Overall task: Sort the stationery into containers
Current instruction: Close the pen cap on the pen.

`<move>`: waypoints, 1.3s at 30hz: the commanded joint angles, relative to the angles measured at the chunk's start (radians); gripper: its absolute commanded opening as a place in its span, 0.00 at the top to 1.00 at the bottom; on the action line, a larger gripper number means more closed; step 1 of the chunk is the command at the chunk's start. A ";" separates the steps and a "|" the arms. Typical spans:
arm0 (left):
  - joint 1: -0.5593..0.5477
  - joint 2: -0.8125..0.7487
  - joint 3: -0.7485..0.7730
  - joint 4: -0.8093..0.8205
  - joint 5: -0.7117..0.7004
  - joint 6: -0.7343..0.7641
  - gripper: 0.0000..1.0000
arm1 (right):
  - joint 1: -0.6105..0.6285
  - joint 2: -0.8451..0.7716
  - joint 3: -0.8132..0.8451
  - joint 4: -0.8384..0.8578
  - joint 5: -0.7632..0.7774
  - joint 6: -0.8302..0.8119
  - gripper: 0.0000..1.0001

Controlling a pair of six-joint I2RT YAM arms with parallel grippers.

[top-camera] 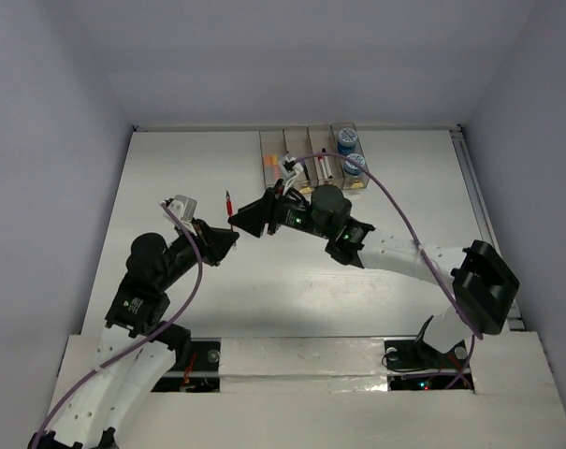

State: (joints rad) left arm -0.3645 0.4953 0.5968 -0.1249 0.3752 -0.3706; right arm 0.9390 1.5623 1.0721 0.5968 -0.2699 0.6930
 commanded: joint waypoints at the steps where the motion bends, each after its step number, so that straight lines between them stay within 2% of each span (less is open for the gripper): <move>1: 0.001 -0.024 0.014 0.041 -0.016 0.015 1.00 | 0.011 -0.083 0.035 -0.132 0.032 -0.070 0.28; 5: 0.001 -0.035 0.015 0.037 -0.019 0.016 1.00 | 0.011 -0.163 -0.021 -0.193 0.115 -0.099 0.18; 8: 0.001 -0.041 0.015 0.037 -0.016 0.016 1.00 | 0.001 -0.228 -0.095 -0.264 0.242 -0.093 0.11; 9: 0.001 -0.049 0.015 0.037 -0.009 0.016 1.00 | 0.001 -0.272 -0.115 -0.337 0.364 -0.086 0.11; 11: 0.001 -0.060 0.017 0.039 -0.006 0.016 1.00 | -0.020 -0.310 -0.176 -0.437 0.486 -0.021 0.11; 12: 0.001 -0.066 0.017 0.039 -0.005 0.018 1.00 | -0.032 -0.346 -0.196 -0.548 0.579 0.003 0.11; 15: 0.001 -0.106 0.015 0.041 -0.010 0.018 1.00 | -0.110 -0.396 -0.265 -0.771 0.676 0.112 0.09; 21: 0.001 -0.129 0.015 0.047 0.008 0.022 1.00 | -0.296 -0.409 -0.389 -0.856 0.650 0.186 0.08; 27: -0.021 -0.146 0.015 0.044 0.002 0.021 1.00 | -0.354 -0.302 -0.414 -0.810 0.670 0.234 0.04; 31: -0.030 -0.155 0.015 0.041 -0.002 0.021 1.00 | -0.410 -0.231 -0.435 -0.721 0.614 0.250 0.05; 34: -0.039 -0.158 0.015 0.039 -0.009 0.019 1.00 | -0.436 -0.179 -0.436 -0.686 0.594 0.257 0.10; 39: -0.039 -0.164 0.017 0.039 -0.009 0.021 1.00 | -0.466 -0.111 -0.414 -0.666 0.589 0.238 0.27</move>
State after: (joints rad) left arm -0.3985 0.3443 0.5968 -0.1246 0.3634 -0.3599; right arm 0.4881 1.4200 0.6468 -0.1234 0.3244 0.9276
